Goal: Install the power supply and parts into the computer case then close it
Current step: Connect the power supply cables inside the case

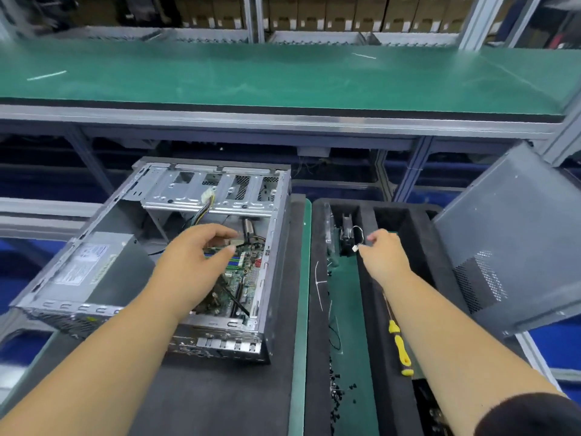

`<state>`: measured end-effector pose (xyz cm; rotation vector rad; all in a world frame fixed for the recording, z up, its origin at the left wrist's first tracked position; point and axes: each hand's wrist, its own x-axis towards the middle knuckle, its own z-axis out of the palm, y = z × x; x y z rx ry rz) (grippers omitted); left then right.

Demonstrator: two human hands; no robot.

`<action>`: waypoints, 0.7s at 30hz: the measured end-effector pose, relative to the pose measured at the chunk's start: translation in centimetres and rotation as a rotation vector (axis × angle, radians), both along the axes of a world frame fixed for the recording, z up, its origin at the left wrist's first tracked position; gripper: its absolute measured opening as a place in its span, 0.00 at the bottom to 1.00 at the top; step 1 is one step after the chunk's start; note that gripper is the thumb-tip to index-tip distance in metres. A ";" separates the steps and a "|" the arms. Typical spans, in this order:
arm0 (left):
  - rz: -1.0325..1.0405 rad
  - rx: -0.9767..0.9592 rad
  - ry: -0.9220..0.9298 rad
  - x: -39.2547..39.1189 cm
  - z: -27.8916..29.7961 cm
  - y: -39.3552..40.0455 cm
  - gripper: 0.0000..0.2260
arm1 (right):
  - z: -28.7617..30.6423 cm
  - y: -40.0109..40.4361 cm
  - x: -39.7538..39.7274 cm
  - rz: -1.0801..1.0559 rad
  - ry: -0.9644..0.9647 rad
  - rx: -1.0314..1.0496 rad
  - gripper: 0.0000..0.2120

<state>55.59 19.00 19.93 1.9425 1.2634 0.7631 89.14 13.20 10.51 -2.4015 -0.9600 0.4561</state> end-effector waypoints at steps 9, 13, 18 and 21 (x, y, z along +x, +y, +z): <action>0.099 -0.073 -0.021 0.6 0.9 0.9 0.07 | -2.5 6.5 2.0 0.079 0.134 -0.036 0.15; 0.134 -0.040 -0.002 0.9 1.4 1.4 0.06 | -2.2 6.8 2.4 0.075 0.153 -0.010 0.13; 0.125 -0.044 -0.011 1.0 1.6 1.4 0.07 | -1.5 6.9 3.2 0.039 0.195 0.107 0.17; 0.118 -0.042 -0.013 1.0 1.8 1.1 0.07 | -0.3 6.7 3.6 0.048 0.238 0.199 0.19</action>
